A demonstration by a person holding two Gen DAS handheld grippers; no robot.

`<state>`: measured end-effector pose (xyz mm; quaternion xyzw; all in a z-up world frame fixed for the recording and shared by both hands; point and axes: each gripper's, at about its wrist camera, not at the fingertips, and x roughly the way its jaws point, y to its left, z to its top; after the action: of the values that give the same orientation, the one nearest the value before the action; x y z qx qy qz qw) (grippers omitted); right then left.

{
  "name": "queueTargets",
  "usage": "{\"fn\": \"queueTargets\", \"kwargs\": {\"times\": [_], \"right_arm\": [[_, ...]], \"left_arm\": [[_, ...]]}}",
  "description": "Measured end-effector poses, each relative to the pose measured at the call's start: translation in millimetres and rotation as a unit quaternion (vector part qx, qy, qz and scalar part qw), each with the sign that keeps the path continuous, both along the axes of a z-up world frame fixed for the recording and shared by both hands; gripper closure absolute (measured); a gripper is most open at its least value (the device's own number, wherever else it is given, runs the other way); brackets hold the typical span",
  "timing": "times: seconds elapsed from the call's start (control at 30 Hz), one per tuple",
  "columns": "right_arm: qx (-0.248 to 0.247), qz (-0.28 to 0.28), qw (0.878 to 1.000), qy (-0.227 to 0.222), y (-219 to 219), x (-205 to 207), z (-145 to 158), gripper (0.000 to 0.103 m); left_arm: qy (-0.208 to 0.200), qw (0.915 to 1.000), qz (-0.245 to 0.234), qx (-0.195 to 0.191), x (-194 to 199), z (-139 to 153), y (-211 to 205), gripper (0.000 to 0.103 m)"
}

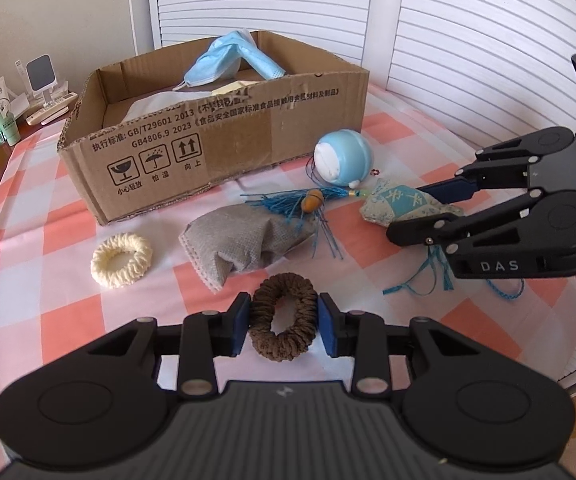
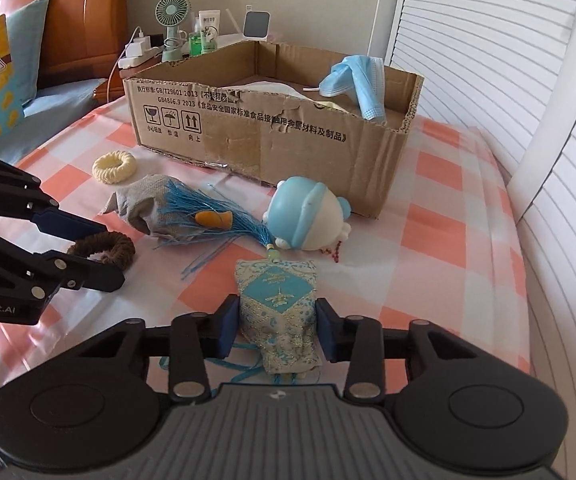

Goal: Organize soft objects
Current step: 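Grasp the brown scrunchie with the left gripper while the right grasps the patterned sachet, then carry the brown scrunchie and patterned sachet over the box and release both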

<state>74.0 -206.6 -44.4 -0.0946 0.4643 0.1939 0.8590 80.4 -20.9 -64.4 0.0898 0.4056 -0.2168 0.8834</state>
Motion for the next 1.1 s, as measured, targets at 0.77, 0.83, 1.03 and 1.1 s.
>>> {"fn": "queueTargets", "kwargs": {"times": [0.77, 0.83, 1.03, 1.1], "right_arm": [[0.002, 0.043, 0.996, -0.074, -10, -41, 88, 0.065], [0.003, 0.044, 0.996, -0.080, -11, -39, 96, 0.065], [-0.005, 0.051, 0.993, -0.104, -10, -26, 116, 0.065], [-0.004, 0.053, 0.992, -0.113, -8, -19, 123, 0.065]], "left_arm": [[-0.033, 0.9961, -0.078, 0.025, -24, 71, 26, 0.069], [-0.033, 0.9959, -0.080, 0.026, -22, 75, 27, 0.069], [-0.040, 0.9949, -0.088, 0.029, -18, 84, 32, 0.069], [-0.043, 0.9948, -0.088, 0.029, -14, 88, 35, 0.069]]}}
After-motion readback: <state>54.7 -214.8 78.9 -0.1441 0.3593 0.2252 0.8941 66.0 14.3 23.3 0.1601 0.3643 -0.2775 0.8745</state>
